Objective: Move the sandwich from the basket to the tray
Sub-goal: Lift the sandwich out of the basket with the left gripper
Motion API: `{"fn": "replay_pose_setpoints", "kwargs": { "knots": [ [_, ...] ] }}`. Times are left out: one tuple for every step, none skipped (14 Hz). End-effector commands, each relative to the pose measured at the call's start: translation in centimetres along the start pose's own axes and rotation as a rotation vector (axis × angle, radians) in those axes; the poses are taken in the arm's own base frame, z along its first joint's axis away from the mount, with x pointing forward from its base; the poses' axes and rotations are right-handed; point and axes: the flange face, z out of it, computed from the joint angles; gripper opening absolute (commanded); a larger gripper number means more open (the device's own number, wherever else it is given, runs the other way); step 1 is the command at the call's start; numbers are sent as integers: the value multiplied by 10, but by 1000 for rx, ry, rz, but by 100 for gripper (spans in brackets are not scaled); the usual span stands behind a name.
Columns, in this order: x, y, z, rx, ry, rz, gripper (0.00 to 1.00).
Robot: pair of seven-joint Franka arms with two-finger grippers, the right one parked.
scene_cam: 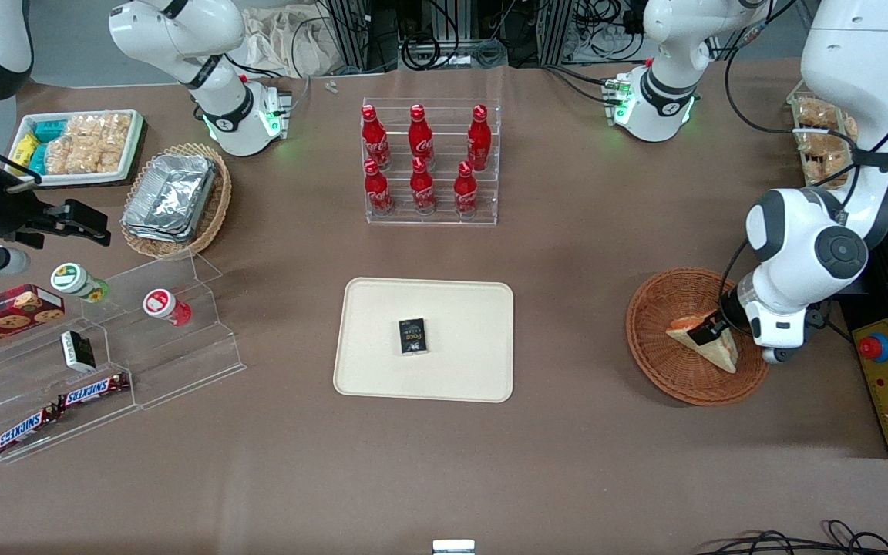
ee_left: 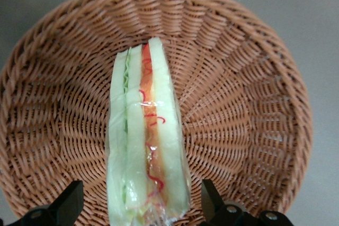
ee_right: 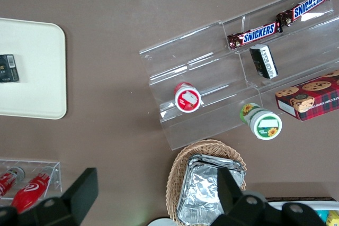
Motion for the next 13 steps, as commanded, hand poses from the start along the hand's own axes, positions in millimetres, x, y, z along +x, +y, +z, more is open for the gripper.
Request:
{"fn": "replay_pose_setpoints", "kwargs": {
  "knots": [
    [8, -7, 19, 7, -2, -36, 100],
    [10, -3, 19, 3, -1, -56, 100],
    [11, 2, 22, 0, -3, -88, 98],
    [10, 6, 26, 0, -5, -121, 88],
    [10, 9, 25, 4, 5, -139, 69],
    [10, 10, 24, 11, 15, -149, 46],
    [10, 9, 25, 16, 19, -156, 28],
    [10, 10, 24, 16, 19, -153, 17],
    [9, 12, 23, 14, 21, -147, 11],
    [11, 15, 17, 10, 27, -143, 8],
    [13, 18, 10, 10, 31, -142, 0],
    [15, 21, 3, 20, 26, -142, 0],
    [18, 28, -13, 29, 22, -134, 0]
  ]
}}
